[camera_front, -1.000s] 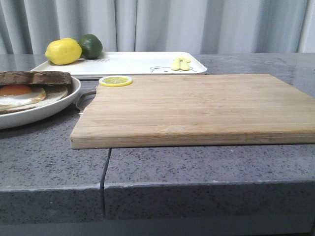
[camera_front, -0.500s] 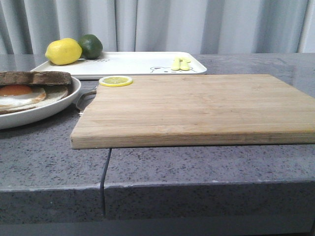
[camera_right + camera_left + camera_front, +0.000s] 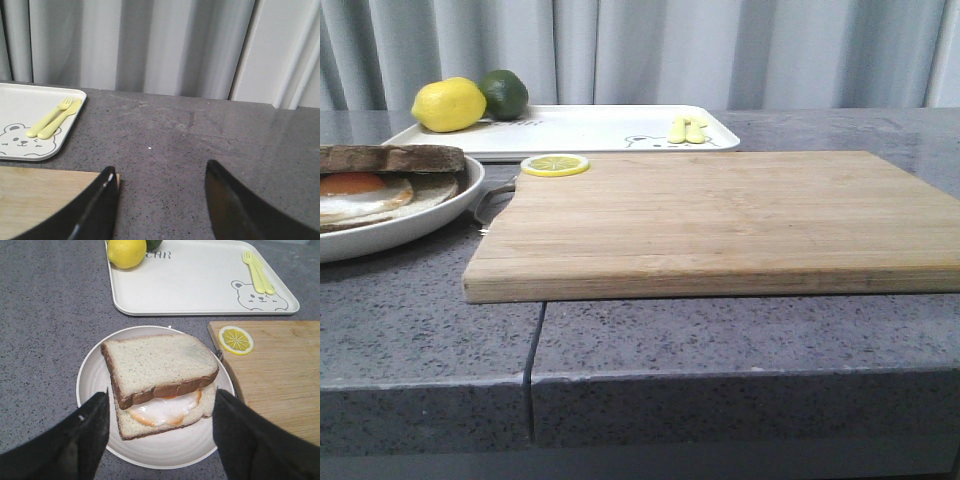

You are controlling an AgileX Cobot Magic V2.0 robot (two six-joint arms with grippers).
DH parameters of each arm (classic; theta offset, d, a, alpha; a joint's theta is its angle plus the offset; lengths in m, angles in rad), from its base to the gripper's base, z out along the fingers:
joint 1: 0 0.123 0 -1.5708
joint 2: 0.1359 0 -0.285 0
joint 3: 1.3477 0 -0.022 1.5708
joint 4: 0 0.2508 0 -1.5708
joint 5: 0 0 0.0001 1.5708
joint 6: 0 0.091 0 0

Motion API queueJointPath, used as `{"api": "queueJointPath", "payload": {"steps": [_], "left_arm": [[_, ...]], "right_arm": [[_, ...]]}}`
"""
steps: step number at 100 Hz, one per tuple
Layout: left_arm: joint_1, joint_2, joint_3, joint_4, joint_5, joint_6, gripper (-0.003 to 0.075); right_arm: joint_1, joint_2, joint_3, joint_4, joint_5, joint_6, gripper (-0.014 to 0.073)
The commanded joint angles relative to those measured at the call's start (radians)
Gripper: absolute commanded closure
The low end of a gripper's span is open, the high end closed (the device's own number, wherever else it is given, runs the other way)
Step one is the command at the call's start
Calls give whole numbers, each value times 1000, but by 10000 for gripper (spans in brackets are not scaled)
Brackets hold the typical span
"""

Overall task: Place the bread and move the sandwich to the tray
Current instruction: 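Raise the right gripper away from the plate, then move the left gripper to the plate rim and grasp it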

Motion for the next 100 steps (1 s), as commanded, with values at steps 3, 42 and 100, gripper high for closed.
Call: {"api": "queueJointPath", "payload": {"steps": [3, 42, 100], "left_arm": [[2, 3, -36, -22, -63, -5, 300], [2, 3, -36, -22, -63, -5, 300], [87, 126, -36, 5, -121, -101, 370]], "right_arm": [[-6, -5, -28, -11, -88, 1, 193], [-6, -5, -28, -11, -89, 1, 193], [-6, -5, -28, -11, -89, 1, 193]]}}
